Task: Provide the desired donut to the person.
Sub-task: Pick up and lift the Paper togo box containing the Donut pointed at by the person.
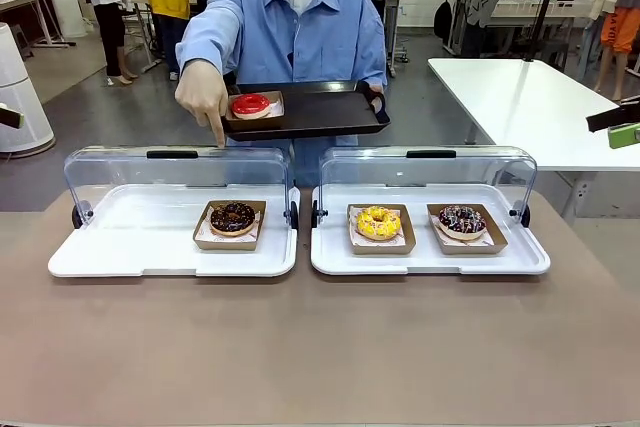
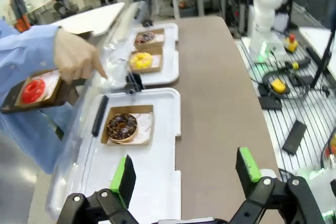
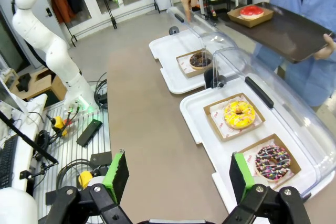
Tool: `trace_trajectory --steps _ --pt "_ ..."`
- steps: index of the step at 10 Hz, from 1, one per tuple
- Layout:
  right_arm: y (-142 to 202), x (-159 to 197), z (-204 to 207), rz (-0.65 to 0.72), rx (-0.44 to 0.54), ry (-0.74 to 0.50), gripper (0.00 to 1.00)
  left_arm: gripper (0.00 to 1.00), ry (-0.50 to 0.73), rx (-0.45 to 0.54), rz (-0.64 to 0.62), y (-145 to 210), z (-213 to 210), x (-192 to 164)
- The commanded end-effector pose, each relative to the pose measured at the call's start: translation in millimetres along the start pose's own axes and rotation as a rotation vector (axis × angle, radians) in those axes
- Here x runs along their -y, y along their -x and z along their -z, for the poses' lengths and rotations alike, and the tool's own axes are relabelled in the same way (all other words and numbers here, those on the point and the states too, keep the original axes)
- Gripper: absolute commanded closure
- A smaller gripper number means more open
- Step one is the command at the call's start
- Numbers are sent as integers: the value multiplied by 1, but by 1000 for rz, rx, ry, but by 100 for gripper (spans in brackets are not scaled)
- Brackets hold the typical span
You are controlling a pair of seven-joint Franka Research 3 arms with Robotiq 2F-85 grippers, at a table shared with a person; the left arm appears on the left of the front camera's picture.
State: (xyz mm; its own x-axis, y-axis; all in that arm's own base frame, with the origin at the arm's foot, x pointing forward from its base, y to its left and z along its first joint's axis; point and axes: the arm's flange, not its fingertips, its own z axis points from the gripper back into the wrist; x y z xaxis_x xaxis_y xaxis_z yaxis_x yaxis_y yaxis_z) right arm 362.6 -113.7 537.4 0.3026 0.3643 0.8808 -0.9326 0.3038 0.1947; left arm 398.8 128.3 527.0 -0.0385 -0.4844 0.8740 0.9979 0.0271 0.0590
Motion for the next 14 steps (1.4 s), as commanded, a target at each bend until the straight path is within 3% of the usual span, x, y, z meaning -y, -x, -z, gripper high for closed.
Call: trace_trajectory --steps 1,2,5,6,10,14 --pt "-1 0 0 -12 17 -5 0 0 76 -219 79 -38 17 6" --pt "-1 0 0 -12 17 -5 0 0 121 -317 120 -62 33 -5" --pt "-1 0 0 -12 17 -5 0 0 157 -588 169 -102 111 5" --pt "-1 0 0 -12 17 -5 0 0 196 -681 173 -111 148 -10" --pt "-1 0 0 -12 17 -5 0 0 261 -951 169 -88 287 -14" --pt "-1 0 0 -12 17 -5 0 0 179 -1043 234 -53 365 -20"
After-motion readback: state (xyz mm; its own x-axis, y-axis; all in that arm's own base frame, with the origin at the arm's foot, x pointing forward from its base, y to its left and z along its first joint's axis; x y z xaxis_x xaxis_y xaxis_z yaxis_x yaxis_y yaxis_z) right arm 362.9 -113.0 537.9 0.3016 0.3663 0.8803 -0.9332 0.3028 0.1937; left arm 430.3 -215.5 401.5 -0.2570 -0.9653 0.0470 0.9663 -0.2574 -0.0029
